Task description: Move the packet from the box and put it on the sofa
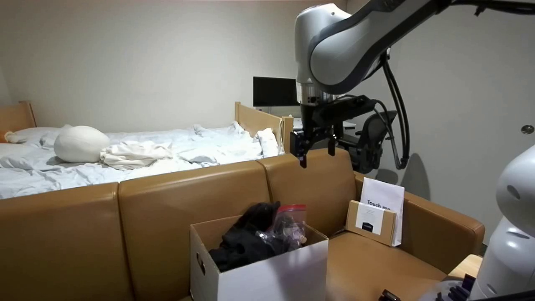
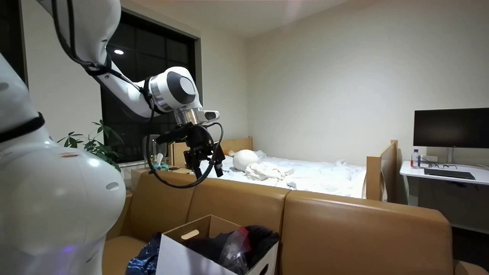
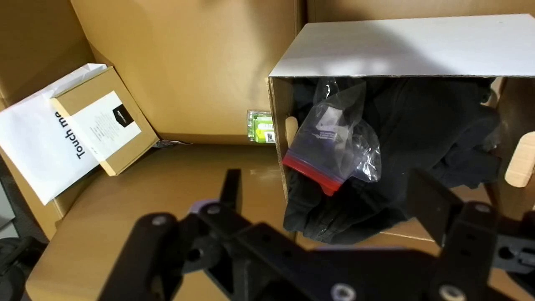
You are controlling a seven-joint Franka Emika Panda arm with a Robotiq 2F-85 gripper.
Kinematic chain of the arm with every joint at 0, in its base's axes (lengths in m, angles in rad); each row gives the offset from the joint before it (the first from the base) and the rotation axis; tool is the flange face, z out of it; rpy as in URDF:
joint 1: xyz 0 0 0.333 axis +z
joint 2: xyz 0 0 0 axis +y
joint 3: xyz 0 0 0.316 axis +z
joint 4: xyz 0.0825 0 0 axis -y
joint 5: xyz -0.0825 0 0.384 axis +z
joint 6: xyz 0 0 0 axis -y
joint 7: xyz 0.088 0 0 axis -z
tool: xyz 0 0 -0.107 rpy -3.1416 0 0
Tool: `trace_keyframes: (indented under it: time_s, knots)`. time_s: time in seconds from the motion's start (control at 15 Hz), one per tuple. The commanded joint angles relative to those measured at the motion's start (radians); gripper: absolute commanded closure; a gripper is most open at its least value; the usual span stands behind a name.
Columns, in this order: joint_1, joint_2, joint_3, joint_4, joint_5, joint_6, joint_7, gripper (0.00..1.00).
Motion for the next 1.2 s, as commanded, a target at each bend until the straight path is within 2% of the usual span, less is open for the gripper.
trace_keyframes:
  time_s: [0.0, 0.2, 0.27, 0.4, 0.53, 0.6, 0.87, 0.93, 1.0, 1.07, 1.13]
  knots:
    - [0.017, -0.002, -0.040, -0.090, -0.011, 0.152, 0.025, 0.00]
    - [-0.014, 0.052, -0.046, -0.224, -0.019, 0.368, 0.060, 0.00]
    - [-0.043, 0.152, -0.032, -0.146, -0.033, 0.387, 0.074, 0.00]
    - [-0.051, 0.230, -0.041, -0.182, -0.018, 0.501, 0.066, 0.00]
    - [0.002, 0.274, -0.063, -0.177, 0.052, 0.528, 0.031, 0.00]
    - [-0.019, 0.226, -0.063, -0.174, 0.008, 0.480, 0.035, 0.00]
    - [0.008, 0.291, -0.073, -0.156, 0.024, 0.503, 0.035, 0.00]
    - [-0.011, 0.305, -0.070, -0.149, -0.018, 0.533, 0.041, 0.00]
    - [-0.055, 0.341, -0.066, -0.129, -0.114, 0.550, 0.047, 0.00]
    - [-0.056, 0.375, -0.088, -0.115, -0.120, 0.573, 0.017, 0.00]
    - [-0.084, 0.429, -0.113, -0.097, -0.159, 0.611, 0.010, 0.00]
